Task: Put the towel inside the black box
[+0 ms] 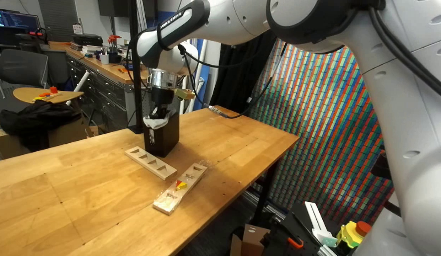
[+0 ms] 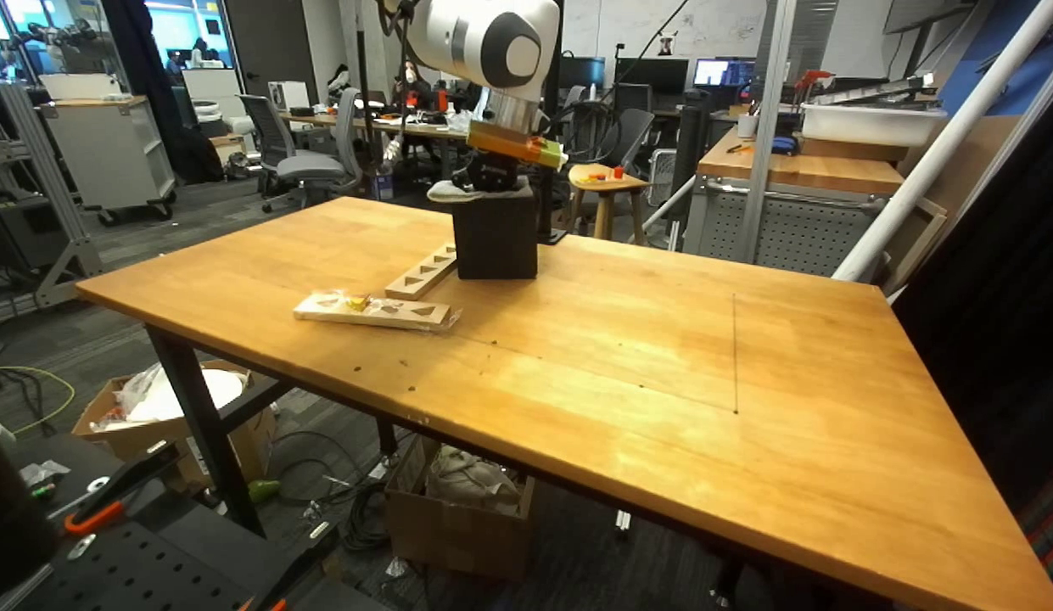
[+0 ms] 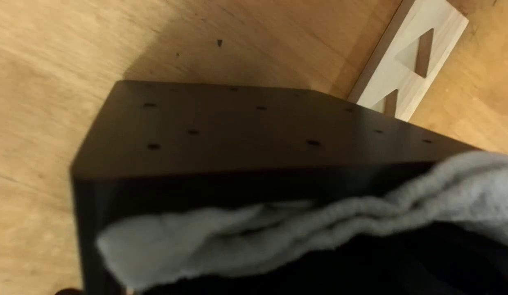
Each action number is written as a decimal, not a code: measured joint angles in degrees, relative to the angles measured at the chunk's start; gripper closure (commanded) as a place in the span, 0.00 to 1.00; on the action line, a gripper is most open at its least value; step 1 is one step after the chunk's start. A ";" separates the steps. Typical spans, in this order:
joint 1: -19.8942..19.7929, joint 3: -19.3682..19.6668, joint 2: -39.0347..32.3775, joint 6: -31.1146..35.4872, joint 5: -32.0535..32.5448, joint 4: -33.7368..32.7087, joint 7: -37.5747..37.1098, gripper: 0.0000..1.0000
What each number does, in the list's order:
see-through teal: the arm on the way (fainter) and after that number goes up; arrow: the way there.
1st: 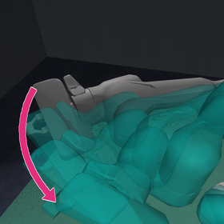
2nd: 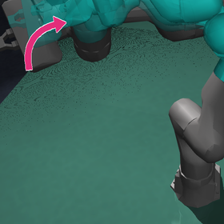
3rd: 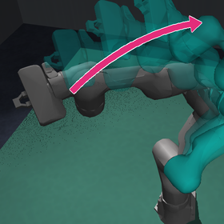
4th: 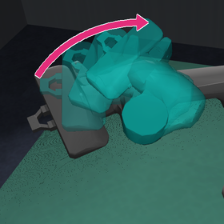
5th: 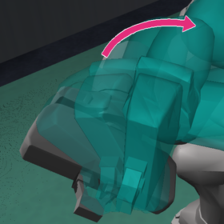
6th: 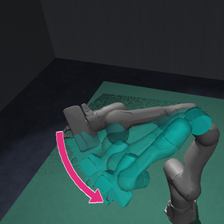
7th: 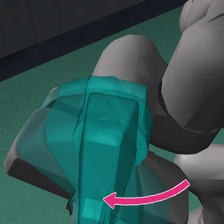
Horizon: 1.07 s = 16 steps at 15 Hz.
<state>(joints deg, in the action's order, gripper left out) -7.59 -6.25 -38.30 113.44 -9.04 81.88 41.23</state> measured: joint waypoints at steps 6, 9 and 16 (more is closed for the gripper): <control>-0.27 -1.35 -2.29 -2.20 -2.71 -0.31 0.30 1.00; -0.36 -1.35 -1.89 -2.43 -2.76 -0.47 0.23 1.00; -0.43 -0.30 5.76 -2.40 -1.31 0.47 -2.24 1.00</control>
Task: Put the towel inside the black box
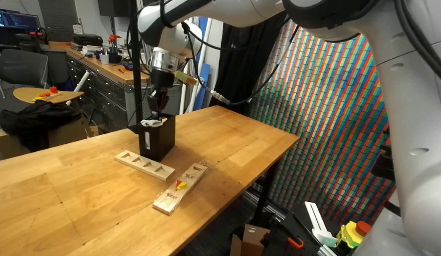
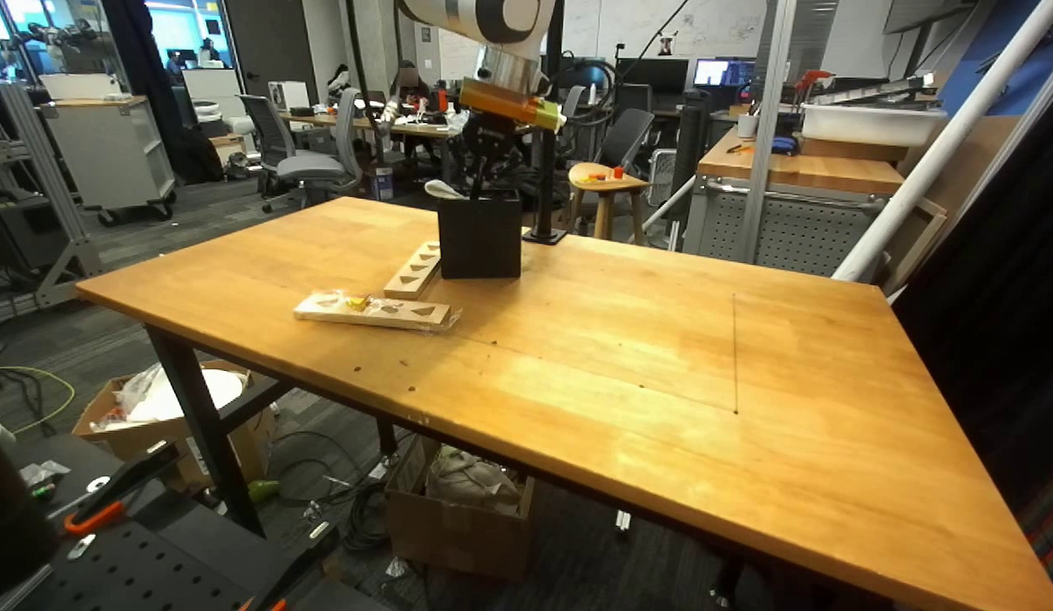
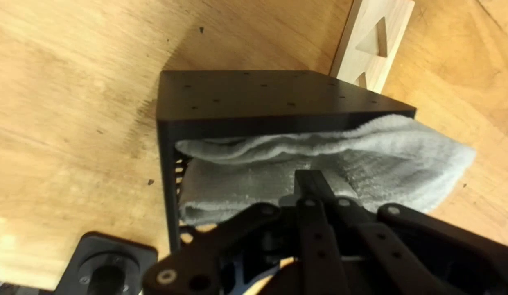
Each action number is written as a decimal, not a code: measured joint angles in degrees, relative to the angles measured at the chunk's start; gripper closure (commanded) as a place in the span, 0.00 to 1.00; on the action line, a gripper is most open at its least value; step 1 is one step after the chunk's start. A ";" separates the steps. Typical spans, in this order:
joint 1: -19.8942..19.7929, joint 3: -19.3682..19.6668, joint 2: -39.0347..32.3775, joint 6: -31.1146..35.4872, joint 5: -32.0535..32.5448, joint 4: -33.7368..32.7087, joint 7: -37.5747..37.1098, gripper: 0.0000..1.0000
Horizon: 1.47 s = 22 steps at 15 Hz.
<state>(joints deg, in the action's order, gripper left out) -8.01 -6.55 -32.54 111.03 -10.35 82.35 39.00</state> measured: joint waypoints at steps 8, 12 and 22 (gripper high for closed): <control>3.20 0.32 10.33 -0.03 3.58 5.02 -6.07 1.00; 6.55 0.16 11.81 0.04 4.84 7.19 -9.50 1.00; 9.25 0.09 12.12 1.63 7.27 14.51 -11.18 1.00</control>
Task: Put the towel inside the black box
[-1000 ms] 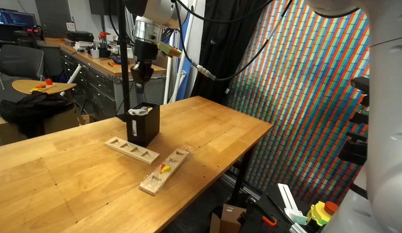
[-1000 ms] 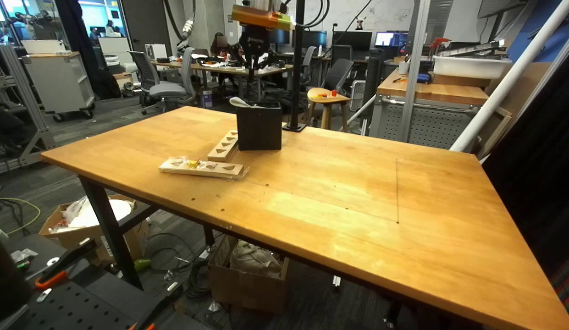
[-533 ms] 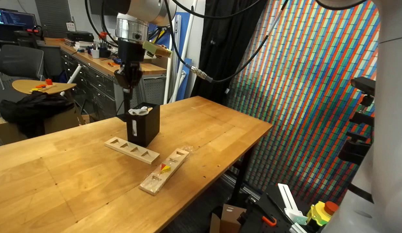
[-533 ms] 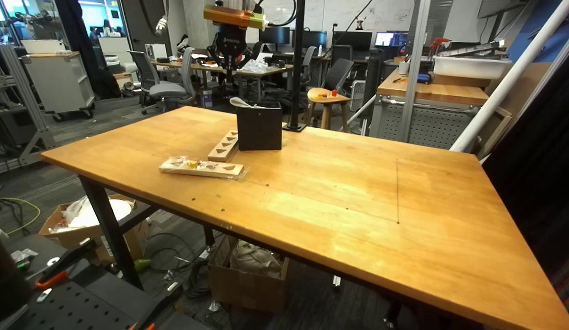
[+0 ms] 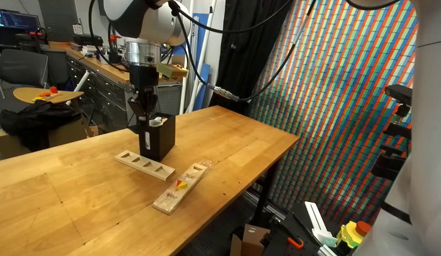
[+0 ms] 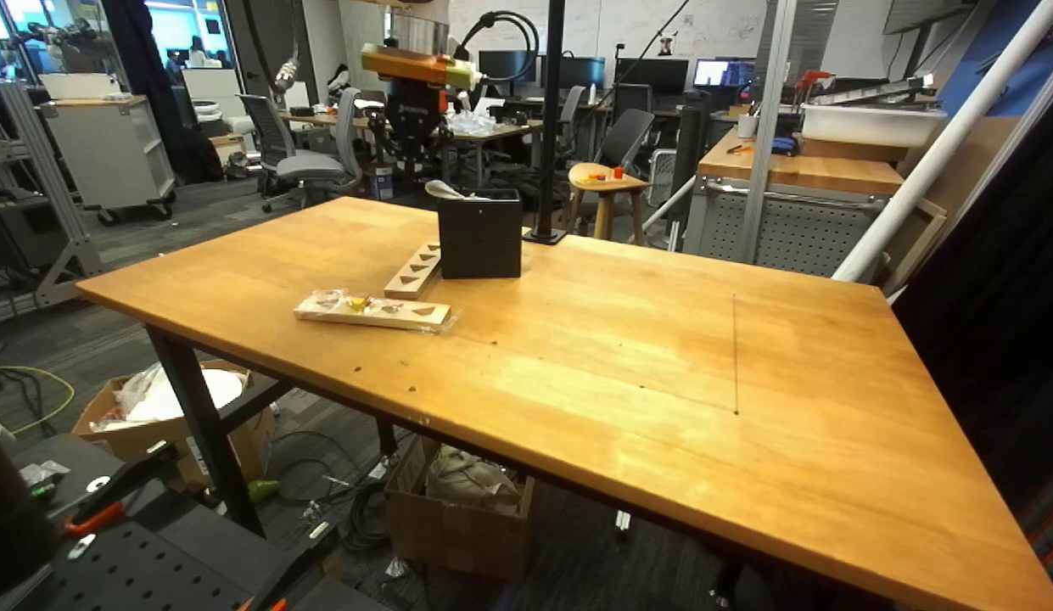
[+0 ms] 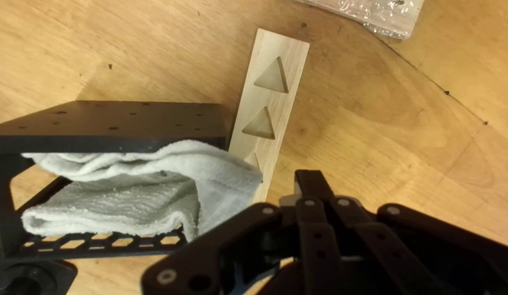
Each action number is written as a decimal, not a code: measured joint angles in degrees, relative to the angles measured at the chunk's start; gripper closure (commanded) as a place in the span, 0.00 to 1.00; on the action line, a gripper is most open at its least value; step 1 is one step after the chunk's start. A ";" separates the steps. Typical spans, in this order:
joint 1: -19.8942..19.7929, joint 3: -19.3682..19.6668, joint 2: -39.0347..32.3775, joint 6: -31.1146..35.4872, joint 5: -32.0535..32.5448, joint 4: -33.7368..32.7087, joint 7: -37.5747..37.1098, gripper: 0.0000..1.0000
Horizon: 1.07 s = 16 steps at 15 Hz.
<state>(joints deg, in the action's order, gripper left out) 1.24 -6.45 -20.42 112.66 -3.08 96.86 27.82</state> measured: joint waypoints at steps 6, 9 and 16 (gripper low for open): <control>-0.37 0.42 -0.07 0.35 2.57 1.19 0.13 1.00; -0.51 0.55 -0.07 0.35 3.37 1.01 0.38 1.00; -0.77 0.63 -0.67 1.86 3.83 -0.41 1.07 1.00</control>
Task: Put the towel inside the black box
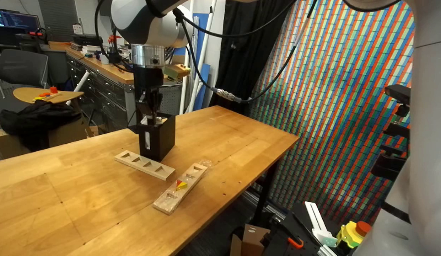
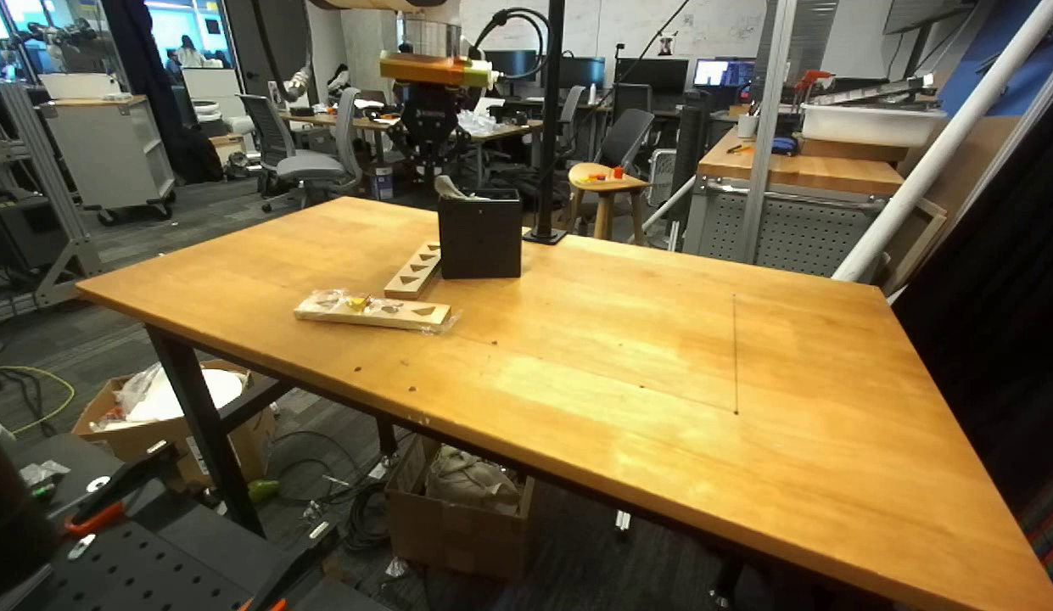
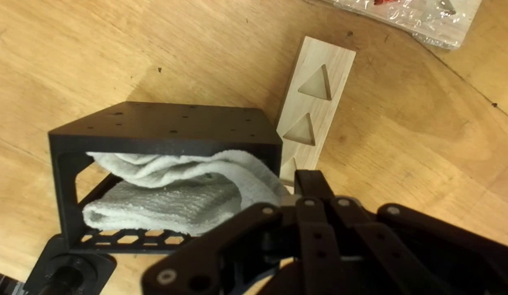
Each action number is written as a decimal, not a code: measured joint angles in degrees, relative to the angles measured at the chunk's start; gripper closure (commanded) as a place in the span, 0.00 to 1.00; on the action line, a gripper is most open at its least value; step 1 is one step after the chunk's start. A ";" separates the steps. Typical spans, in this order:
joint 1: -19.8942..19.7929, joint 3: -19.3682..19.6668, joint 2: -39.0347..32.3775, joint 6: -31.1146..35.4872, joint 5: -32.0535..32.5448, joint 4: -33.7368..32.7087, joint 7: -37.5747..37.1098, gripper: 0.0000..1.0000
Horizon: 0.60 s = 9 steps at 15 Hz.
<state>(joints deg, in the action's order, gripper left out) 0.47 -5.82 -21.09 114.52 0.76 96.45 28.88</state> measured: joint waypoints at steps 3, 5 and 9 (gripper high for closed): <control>-0.28 0.01 -0.48 0.68 0.00 -1.22 0.19 1.00; -0.78 0.02 -0.85 1.09 0.00 -1.80 0.20 1.00; -1.99 0.03 -2.23 2.03 -0.30 -2.53 0.20 1.00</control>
<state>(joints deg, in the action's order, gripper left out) -1.52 -5.79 -23.32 116.55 0.46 93.92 29.08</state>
